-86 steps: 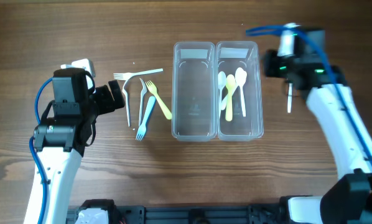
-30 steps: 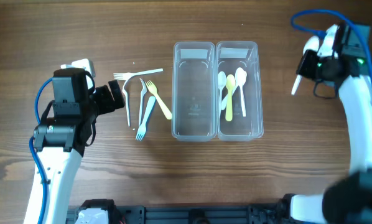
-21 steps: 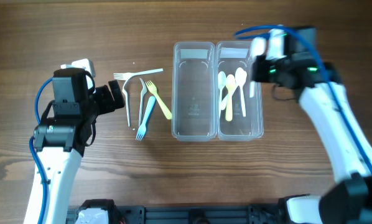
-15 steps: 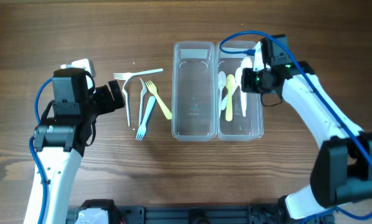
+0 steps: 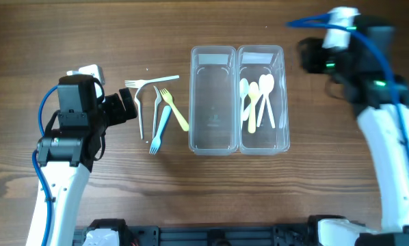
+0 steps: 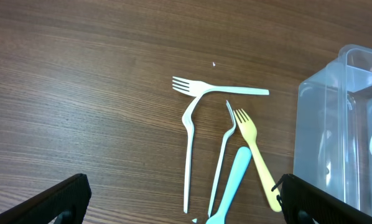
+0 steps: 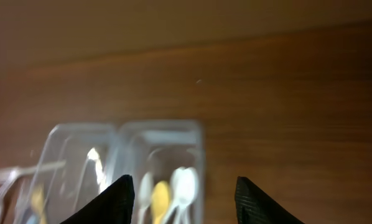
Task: Pack container
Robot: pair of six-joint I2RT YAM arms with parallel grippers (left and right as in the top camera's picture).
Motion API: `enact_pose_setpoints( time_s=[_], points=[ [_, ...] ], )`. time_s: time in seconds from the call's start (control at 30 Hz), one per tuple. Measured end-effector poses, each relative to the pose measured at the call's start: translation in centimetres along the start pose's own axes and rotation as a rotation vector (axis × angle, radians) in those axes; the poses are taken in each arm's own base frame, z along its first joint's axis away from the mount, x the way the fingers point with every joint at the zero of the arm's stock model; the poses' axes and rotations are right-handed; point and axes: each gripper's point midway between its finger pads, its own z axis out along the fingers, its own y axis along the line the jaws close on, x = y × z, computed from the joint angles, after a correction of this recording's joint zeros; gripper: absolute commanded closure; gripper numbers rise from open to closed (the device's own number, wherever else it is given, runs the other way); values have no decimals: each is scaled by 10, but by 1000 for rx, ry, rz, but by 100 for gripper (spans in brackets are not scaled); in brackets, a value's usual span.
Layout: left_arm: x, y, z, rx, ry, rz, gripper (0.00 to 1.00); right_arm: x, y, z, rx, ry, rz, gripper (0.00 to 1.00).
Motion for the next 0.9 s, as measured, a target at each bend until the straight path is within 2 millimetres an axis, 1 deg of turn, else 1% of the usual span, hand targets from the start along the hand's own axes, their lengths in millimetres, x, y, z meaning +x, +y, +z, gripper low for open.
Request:
enact_pose_setpoints(
  time_s=[0.03, 0.07, 0.1, 0.13, 0.2, 0.27, 0.3, 0.4, 0.47, 0.53, 0.6, 0.67, 0.7, 0.77, 0.8, 0.9],
  points=[
    [0, 0, 0, 0, 0, 0, 0, -1, -19, -4, 39, -2, 37, 38],
    [0, 0, 0, 0, 0, 0, 0, 5, -49, -5, 98, 22, 111, 33],
    [0, 0, 0, 1, 0, 0, 0, 9, -64, -3, 130, 37, 145, 32],
    [0, -1, 0, 8, 1, -2, 0, 17, -80, -1, 160, 65, 183, 28],
    [2, -7, 0, 43, 13, -14, 0, 34, -103, 6, 199, 128, 248, 17],
    [2, -18, -1, 105, 16, -21, 0, 54, -120, 17, 226, 199, 302, 3],
    [-1, -23, -1, 130, 7, -23, 0, 59, -122, 20, 227, 214, 313, 1],
    [-3, -39, -4, 221, 6, -26, 0, 77, -130, 39, 231, 282, 337, 0],
    [-2, -46, -6, 264, 14, -27, 1, 83, -131, 45, 230, 305, 350, 0],
    [-3, -51, -8, 297, 17, -38, 4, 86, -132, 48, 229, 314, 358, 0],
    [0, -51, -8, 296, 33, -63, 6, 86, -132, 48, 229, 315, 359, 0],
    [11, -45, -4, 253, 97, -96, 7, 86, -132, 48, 229, 314, 361, 0],
    [18, -39, 0, 209, 154, -115, 8, 86, -132, 48, 229, 315, 362, 0],
    [26, -31, 9, 147, 244, -129, 9, 86, -131, 48, 227, 314, 366, 0],
    [27, -29, 16, 117, 295, -131, 9, 86, -131, 48, 226, 314, 366, 0],
    [20, -26, 43, 52, 396, -117, 11, 86, -130, 48, 219, 314, 367, 0]
  ],
)
